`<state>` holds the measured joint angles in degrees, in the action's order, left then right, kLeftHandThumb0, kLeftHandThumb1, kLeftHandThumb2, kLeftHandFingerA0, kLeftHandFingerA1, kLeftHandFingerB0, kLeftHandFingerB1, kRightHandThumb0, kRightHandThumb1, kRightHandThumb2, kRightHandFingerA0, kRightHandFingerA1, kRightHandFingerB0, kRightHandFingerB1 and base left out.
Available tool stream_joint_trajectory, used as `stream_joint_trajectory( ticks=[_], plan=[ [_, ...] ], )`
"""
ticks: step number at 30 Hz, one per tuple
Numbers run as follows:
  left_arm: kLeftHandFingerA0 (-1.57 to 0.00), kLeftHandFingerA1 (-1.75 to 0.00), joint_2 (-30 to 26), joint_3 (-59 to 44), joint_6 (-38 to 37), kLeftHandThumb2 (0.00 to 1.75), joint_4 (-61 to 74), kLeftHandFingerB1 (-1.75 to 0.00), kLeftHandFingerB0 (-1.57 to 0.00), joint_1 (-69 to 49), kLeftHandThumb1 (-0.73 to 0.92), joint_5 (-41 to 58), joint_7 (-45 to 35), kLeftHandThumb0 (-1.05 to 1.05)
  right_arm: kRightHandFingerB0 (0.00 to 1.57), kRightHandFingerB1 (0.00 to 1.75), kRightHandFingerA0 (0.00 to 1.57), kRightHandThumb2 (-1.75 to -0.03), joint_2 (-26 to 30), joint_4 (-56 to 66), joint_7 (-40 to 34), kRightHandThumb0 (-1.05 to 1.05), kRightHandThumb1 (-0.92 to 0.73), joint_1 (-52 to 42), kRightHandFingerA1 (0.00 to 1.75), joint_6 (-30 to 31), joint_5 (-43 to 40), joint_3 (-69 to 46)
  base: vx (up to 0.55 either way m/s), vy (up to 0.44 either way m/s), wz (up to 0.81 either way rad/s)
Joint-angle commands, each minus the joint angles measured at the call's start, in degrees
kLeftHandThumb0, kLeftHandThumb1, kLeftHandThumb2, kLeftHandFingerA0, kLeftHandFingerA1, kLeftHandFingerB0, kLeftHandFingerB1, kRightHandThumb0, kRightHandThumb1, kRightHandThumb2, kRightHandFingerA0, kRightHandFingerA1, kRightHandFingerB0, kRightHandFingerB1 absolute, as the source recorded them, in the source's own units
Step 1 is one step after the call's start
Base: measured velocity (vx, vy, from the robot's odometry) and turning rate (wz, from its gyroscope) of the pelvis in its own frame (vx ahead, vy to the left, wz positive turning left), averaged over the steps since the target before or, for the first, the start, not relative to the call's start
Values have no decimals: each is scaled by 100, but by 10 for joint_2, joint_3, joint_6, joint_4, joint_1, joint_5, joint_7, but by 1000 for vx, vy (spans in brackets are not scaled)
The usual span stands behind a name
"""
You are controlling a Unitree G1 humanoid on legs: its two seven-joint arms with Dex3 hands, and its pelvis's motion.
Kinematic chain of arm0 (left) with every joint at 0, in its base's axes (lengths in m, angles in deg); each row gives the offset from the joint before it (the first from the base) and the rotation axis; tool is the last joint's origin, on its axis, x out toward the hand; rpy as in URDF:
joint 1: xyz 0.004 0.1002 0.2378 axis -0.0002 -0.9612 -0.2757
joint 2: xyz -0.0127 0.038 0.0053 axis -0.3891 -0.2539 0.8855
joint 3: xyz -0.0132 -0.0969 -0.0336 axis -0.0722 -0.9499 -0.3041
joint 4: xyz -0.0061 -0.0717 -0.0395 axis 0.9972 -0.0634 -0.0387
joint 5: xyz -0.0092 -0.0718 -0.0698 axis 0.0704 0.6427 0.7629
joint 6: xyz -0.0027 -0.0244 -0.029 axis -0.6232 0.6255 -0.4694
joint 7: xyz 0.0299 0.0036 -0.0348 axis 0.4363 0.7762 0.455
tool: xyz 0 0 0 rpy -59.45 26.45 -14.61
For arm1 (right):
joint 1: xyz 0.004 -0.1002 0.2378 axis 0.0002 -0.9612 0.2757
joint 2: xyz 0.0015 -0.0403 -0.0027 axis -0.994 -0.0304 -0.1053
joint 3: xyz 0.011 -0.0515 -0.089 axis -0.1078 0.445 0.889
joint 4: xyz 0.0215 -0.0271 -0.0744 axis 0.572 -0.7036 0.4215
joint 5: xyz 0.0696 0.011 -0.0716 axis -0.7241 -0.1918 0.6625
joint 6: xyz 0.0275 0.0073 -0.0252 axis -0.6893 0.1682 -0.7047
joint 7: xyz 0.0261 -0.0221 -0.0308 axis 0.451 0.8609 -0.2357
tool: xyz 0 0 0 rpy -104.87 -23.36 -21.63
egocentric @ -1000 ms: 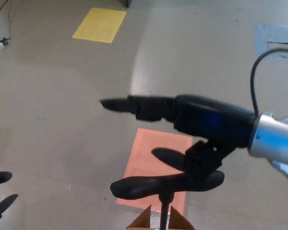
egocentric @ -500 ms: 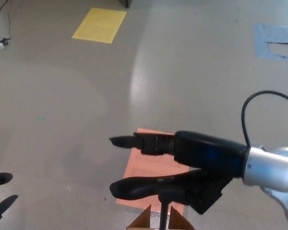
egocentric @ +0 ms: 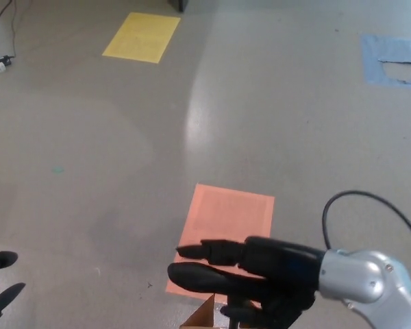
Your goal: An air pump is kept on top of a storage box on the floor and the robot uses its right hand to press down on the handle of the pump to compress it
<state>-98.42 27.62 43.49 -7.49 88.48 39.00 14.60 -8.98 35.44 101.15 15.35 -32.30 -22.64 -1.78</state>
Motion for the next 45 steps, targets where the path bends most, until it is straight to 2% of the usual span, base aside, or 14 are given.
stream_joint_trajectory(
  ticks=[1,3,18,21,22,23,24,25,26,27,31,39,44,45],
  plan=[
    [-26,-34,-6,-3,-12,64,0,-28,-17,-5,84,0,2,-64,0,8,0,-103,-35,-154,-62,-91,-61,32,11,-23,88,46,0,0,0],
    [-20,-42,-5,-7,-10,86,-2,-38,-14,0,72,6,-2,-69,0,10,0,-102,-57,-235,-95,-90,-61,56,13,-41,104,56,0,0,0],
    [-22,-43,-10,-5,-11,89,9,-39,-14,-4,72,1,3,-69,0,11,0,-100,-182,-578,-229,-88,-59,123,15,-62,128,79,0,0,0],
    [-22,-43,-10,-4,-13,89,10,-39,-14,-7,72,0,3,-69,0,12,0,-100,-193,-612,-243,-87,-59,123,16,-66,129,78,0,0,0],
    [-28,-35,-10,-3,-14,65,10,-28,-17,-8,85,0,4,-65,0,12,0,-101,-197,-626,-247,-88,-59,122,16,-67,129,78,0,0,0],
    [-28,-35,-10,-2,-14,65,10,-28,-17,-8,85,-1,5,-65,0,12,0,-101,-199,-637,-251,-88,-59,122,16,-68,129,78,0,0,0],
    [-21,-43,-9,-2,-15,89,10,-39,-14,-6,72,-1,4,-70,0,11,0,-100,-201,-646,-252,-87,-59,123,15,-64,130,78,0,0,0],
    [-28,-35,-9,-3,-14,65,10,-28,-17,-4,85,-1,3,-66,0,12,0,-100,-201,-651,-254,-87,-59,123,16,-63,129,77,0,0,0],
    [-28,-35,-9,-3,-14,65,10,-28,-17,-3,85,0,2,-66,0,12,0,-100,-203,-659,-257,-87,-59,126,16,-65,128,76,0,0,0],
    [-21,-43,-9,-2,-12,89,11,-39,-15,-2,72,-2,4,-70,0,12,0,-99,-207,-673,-263,-86,-58,126,17,-67,126,73,0,0,0],
    [-22,-44,-8,-3,-14,89,7,-39,-13,0,71,0,0,-68,0,13,0,-99,-218,-706,-280,-85,-57,128,18,-70,122,65,0,0,0],
    [-28,-34,-9,1,-13,65,21,-28,-17,-20,84,-4,3,-64,0,13,0,-99,-242,-742,-303,-86,-57,113,19,-75,130,63,0,0,0],
    [-28,-34,-9,1,-22,65,24,-28,-17,-38,85,-2,-3,-65,0,14,1,-98,-251,-755,-313,-85,-58,97,18,-80,140,60,0,0,0],
    [-21,-42,-9,2,-25,89,27,-39,-14,-47,73,-2,-2,-70,3,13,3,-98,-251,-757,-318,-87,-58,89,19,-83,143,60,0,0,0]
  ],
)
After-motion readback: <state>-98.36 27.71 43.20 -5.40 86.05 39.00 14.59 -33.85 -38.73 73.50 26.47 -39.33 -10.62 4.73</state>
